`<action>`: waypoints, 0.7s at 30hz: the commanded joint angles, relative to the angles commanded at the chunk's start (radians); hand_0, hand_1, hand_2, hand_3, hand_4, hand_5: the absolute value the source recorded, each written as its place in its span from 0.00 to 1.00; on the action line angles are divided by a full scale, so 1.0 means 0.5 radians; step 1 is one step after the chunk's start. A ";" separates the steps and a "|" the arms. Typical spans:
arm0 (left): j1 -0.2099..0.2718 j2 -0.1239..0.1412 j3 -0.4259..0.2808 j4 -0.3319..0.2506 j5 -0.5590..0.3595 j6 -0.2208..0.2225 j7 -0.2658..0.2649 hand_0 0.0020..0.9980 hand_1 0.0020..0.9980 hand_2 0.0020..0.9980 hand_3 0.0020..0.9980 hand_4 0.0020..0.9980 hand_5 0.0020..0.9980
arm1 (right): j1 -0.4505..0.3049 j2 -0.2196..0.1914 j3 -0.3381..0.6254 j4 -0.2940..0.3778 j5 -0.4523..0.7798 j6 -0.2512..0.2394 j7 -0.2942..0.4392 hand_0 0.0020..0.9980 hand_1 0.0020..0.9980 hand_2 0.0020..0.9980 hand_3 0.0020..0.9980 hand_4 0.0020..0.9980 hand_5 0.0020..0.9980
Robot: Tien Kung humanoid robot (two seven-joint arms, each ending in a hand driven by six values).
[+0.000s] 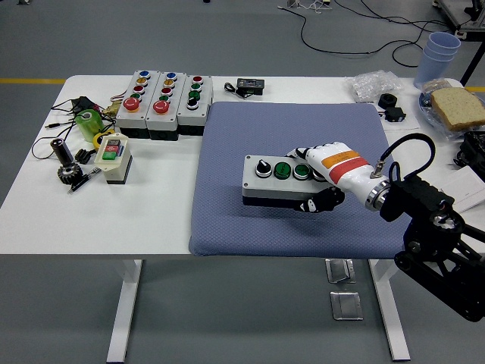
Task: Pick up the button,place it on the desk,press the button,press the button
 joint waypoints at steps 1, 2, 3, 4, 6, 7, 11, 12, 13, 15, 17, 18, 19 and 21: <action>-0.001 0.000 0.000 0.000 0.000 0.000 0.000 0.65 0.64 0.64 0.56 0.32 0.85 | 0.006 0.003 -0.011 -0.009 -0.003 0.006 -0.005 0.11 0.13 0.37 0.52 0.79 0.26; -0.003 0.001 0.002 0.000 -0.006 0.001 -0.001 0.65 0.64 0.64 0.56 0.33 0.85 | 0.014 0.010 -0.025 -0.031 -0.010 0.008 -0.012 0.36 0.31 0.49 0.59 0.81 0.29; -0.005 0.001 0.004 0.000 -0.011 0.001 -0.001 0.65 0.64 0.64 0.56 0.33 0.85 | 0.019 0.014 -0.032 -0.043 -0.014 0.008 -0.015 0.36 0.31 0.49 0.59 0.81 0.29; -0.008 0.002 0.004 0.000 -0.019 0.003 -0.001 0.65 0.64 0.64 0.56 0.33 0.85 | 0.024 0.026 -0.032 -0.073 -0.032 0.026 -0.031 0.36 0.31 0.49 0.59 0.81 0.29; -0.011 0.002 0.007 0.000 -0.027 0.005 -0.002 0.65 0.64 0.64 0.56 0.33 0.85 | 0.027 0.033 -0.025 -0.087 -0.070 0.088 -0.078 0.36 0.31 0.49 0.59 0.81 0.29; -0.014 0.003 0.008 0.000 -0.032 0.005 -0.003 0.65 0.64 0.64 0.56 0.33 0.85 | 0.031 0.034 -0.023 -0.092 -0.105 0.137 -0.094 0.36 0.31 0.49 0.59 0.81 0.29; -0.018 0.003 0.008 0.000 -0.040 0.008 -0.003 0.65 0.64 0.64 0.56 0.33 0.85 | 0.040 0.036 -0.018 -0.082 -0.169 0.185 -0.084 0.78 0.67 0.85 0.90 0.98 0.35; -0.020 0.003 0.008 0.000 -0.037 0.007 -0.003 0.65 0.64 0.64 0.56 0.33 0.85 | 0.042 0.037 -0.015 -0.080 -0.173 0.188 -0.082 0.78 0.67 0.85 0.90 0.98 0.35; -0.021 0.003 0.008 0.000 -0.035 0.006 -0.003 0.65 0.64 0.64 0.56 0.33 0.85 | 0.044 0.039 -0.012 -0.078 -0.175 0.189 -0.080 0.78 0.67 0.85 0.90 0.98 0.35; -0.024 0.003 0.008 0.000 -0.034 0.005 -0.003 0.65 0.64 0.64 0.56 0.32 0.85 | 0.043 0.038 0.001 -0.066 -0.156 0.249 -0.095 0.91 0.81 0.96 1.00 1.00 0.31; -0.026 0.002 0.004 0.000 -0.034 0.005 -0.003 0.65 0.64 0.64 0.56 0.32 0.85 | 0.041 0.033 0.012 -0.056 -0.156 0.306 -0.107 0.91 0.81 0.96 1.00 1.00 0.31; -0.027 0.002 0.006 0.000 -0.035 0.004 -0.003 0.65 0.64 0.64 0.56 0.32 0.85 | 0.035 0.026 0.020 -0.049 -0.150 0.327 -0.109 0.91 0.81 0.96 1.00 1.00 0.31; -0.028 0.002 0.006 0.000 -0.036 0.004 -0.003 0.65 0.64 0.64 0.56 0.32 0.85 | 0.030 0.023 0.029 -0.043 -0.147 0.336 -0.109 0.91 0.81 0.96 1.00 1.00 0.31; -0.028 0.002 0.003 0.000 -0.037 0.005 -0.003 0.65 0.64 0.64 0.56 0.33 0.85 | 0.004 0.016 0.062 -0.020 -0.141 0.340 -0.108 0.93 0.86 0.99 1.00 1.00 0.30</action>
